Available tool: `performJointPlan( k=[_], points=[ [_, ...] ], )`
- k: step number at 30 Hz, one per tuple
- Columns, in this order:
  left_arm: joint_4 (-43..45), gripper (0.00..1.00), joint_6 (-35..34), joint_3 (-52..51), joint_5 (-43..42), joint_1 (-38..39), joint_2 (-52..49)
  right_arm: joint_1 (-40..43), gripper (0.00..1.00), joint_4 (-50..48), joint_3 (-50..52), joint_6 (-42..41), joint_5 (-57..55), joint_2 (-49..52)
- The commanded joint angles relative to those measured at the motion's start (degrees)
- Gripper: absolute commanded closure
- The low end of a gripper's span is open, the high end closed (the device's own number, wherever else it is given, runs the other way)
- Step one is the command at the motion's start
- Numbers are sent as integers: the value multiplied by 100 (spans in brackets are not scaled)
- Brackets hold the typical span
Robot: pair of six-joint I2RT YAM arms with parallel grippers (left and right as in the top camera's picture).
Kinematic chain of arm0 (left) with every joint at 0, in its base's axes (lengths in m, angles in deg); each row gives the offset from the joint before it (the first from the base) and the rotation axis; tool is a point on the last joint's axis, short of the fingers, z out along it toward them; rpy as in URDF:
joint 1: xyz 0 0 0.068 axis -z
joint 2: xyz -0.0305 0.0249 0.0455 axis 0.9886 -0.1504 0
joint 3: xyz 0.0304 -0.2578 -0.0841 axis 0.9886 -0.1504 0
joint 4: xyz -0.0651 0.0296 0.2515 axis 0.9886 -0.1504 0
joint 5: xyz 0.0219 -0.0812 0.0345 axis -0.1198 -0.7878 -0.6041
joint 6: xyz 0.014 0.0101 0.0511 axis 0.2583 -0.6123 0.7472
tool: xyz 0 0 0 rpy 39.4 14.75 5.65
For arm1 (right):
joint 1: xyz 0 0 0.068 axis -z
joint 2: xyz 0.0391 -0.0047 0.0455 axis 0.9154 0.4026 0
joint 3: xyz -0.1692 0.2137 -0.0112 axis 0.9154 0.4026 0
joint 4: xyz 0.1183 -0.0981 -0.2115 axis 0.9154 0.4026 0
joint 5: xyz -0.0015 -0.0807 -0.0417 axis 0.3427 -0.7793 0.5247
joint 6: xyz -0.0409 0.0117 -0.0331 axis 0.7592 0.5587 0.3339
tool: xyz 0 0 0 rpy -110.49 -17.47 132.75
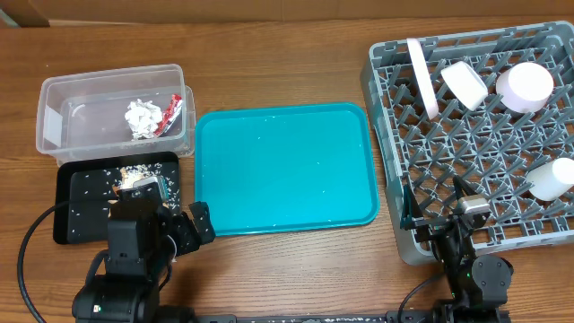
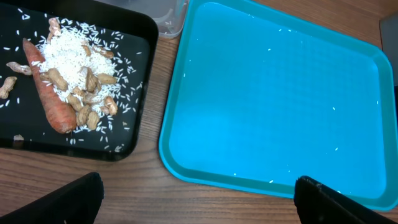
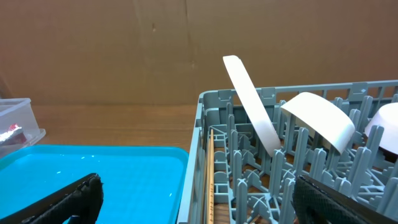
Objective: Sort waste into correct bins and load items into the dishwasher
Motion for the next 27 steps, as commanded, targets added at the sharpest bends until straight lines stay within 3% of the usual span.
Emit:
performJointPlan(
  k=[1, 11, 17, 27],
  points=[
    [20, 0, -61, -22, 63, 11, 13, -11, 0, -39, 61, -44, 9, -68],
    [-44, 0, -52, -101, 518, 11, 409, -11, 0, -39, 61, -44, 9, -68],
    [1987, 0, 798, -1178, 693, 11, 1342, -11, 0, -39, 61, -44, 9, -68],
    [5781, 0, 1491, -3740, 407, -11, 3178, -11, 0, -39, 61, -44, 9, -68]
  ],
)
